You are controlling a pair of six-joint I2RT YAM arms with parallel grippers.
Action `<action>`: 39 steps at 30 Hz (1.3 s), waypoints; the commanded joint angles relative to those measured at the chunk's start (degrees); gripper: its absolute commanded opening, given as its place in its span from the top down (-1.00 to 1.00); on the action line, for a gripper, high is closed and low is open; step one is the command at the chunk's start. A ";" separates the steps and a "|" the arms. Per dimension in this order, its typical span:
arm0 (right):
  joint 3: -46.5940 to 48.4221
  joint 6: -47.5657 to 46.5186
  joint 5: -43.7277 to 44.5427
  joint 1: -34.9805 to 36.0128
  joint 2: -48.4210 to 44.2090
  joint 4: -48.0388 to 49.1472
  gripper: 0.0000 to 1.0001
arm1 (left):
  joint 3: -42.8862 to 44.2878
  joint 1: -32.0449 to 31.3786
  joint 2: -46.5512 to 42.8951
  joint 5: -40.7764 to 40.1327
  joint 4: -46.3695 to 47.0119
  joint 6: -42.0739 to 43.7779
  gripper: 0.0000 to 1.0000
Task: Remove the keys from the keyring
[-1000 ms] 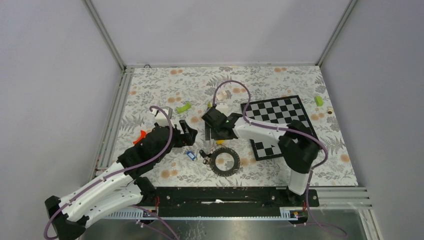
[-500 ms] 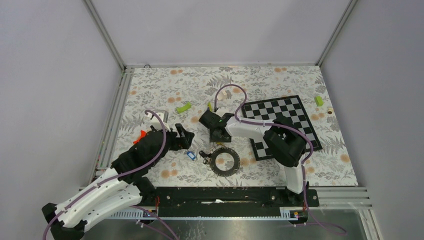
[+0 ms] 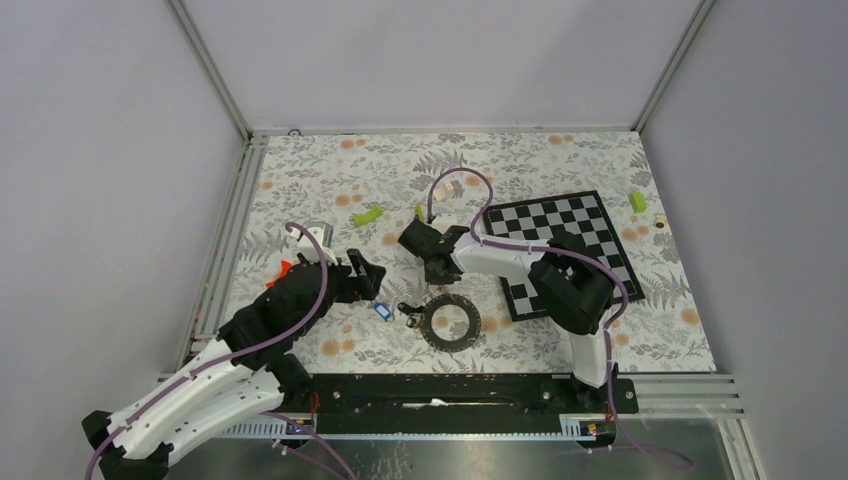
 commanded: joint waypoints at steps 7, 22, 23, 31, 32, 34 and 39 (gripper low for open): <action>-3.20 -9.52 -4.63 -0.26 -14.71 10.12 1.00 | 1.73 0.31 0.66 -1.25 1.02 0.24 -0.66; -24.75 -29.79 -12.40 0.01 -48.66 33.95 1.00 | 4.41 0.35 -4.54 -1.02 6.45 4.26 -0.66; -25.72 -31.01 -12.73 0.01 -50.75 35.03 1.00 | 4.08 0.38 -5.24 -0.50 7.67 4.97 -0.66; -29.72 -42.89 -19.56 0.01 -62.61 40.16 1.00 | -0.50 0.31 -8.24 7.78 19.72 7.45 -0.63; -29.93 -44.30 -20.55 0.01 -63.48 40.42 1.00 | -0.96 0.36 -8.18 9.65 21.45 7.74 -0.62; -29.80 -46.63 -23.47 0.05 -64.96 39.93 1.00 | -1.64 0.32 -7.53 13.64 24.66 8.50 -0.58; -29.89 -50.48 -31.59 0.00 -68.70 40.94 1.00 | -1.80 0.32 -5.01 20.84 29.92 9.63 -0.55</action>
